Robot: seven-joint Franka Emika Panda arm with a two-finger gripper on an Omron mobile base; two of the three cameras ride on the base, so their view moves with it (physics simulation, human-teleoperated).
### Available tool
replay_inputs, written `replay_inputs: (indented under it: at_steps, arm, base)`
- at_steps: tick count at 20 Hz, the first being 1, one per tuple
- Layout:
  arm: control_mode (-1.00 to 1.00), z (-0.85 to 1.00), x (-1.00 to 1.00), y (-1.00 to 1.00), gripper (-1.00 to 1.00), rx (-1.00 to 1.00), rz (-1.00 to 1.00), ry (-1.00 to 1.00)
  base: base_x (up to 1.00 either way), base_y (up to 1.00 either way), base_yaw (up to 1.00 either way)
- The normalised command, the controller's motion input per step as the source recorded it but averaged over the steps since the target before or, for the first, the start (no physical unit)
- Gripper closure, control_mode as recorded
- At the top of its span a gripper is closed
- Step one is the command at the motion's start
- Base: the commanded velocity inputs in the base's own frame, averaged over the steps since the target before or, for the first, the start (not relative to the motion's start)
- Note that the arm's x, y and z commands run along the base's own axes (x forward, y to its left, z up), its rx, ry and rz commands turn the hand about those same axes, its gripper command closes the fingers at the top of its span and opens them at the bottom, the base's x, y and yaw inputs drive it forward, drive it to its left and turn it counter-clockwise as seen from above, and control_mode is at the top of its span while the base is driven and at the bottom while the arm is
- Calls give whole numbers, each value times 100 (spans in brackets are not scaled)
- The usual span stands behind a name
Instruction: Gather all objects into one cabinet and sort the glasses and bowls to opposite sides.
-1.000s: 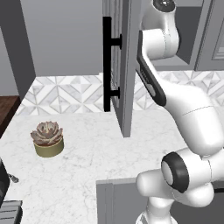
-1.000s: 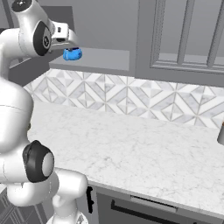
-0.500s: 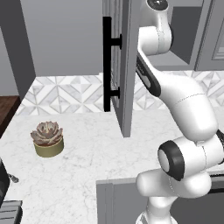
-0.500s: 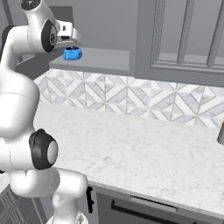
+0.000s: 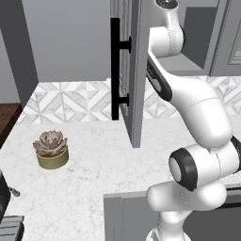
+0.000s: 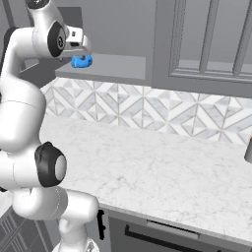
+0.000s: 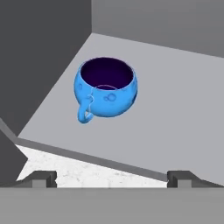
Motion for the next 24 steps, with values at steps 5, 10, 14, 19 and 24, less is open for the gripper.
replay_inputs:
  at_steps: [5, 10, 14, 19, 24]
  arm:
    - [-100, -33, 4, 0, -100, 1, 0, 9]
    - [-100, -5, 31, 5, -100, 4, 0, 1]
    - [-100, 0, 34, 12, -100, 6, -2, 0]
    - [-100, -2, 24, 4, -100, 2, -1, 0]
    - [-100, -18, 9, 0, -100, 0, -2, 0]
  base:
    - [0, 0, 0]
    - [0, 0, 0]
    - [0, 0, 0]
    - [0, 0, 0]
    - [0, 0, 0]
